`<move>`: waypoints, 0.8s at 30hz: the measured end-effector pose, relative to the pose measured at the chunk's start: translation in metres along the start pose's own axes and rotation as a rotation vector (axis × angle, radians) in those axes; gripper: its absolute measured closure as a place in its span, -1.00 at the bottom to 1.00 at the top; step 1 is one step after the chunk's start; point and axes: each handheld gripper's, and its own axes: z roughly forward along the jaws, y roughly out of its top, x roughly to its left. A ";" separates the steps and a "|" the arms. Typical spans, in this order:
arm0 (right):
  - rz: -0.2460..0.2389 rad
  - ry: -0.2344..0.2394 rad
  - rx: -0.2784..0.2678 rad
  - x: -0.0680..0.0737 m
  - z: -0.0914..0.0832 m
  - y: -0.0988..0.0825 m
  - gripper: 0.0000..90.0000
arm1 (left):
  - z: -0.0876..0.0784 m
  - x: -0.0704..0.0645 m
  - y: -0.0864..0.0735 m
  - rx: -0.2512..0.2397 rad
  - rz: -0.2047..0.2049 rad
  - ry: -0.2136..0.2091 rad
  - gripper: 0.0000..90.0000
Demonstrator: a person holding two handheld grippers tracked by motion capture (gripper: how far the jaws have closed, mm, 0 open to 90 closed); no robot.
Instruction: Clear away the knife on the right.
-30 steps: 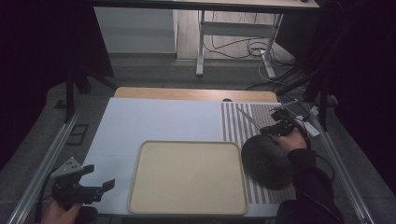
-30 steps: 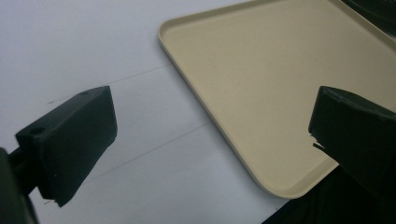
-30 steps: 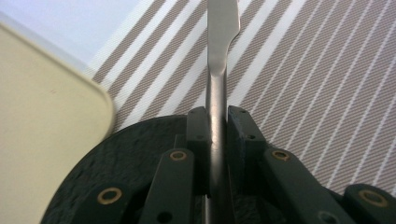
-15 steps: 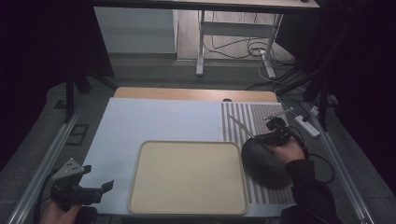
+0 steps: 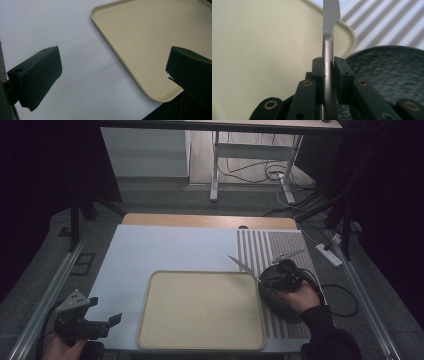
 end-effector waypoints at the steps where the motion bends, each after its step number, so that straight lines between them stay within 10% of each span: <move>1: -0.006 0.005 0.000 0.004 0.001 0.000 0.78 | 0.000 0.000 0.000 0.000 -0.001 0.000 -1.00; 14: -0.103 0.086 0.069 0.060 0.026 -0.005 0.78 | 0.000 0.000 0.000 0.000 0.000 0.000 -1.00; 24: -0.164 0.131 0.241 0.079 0.059 -0.015 0.77 | 0.000 0.000 0.000 0.001 0.001 0.002 -1.00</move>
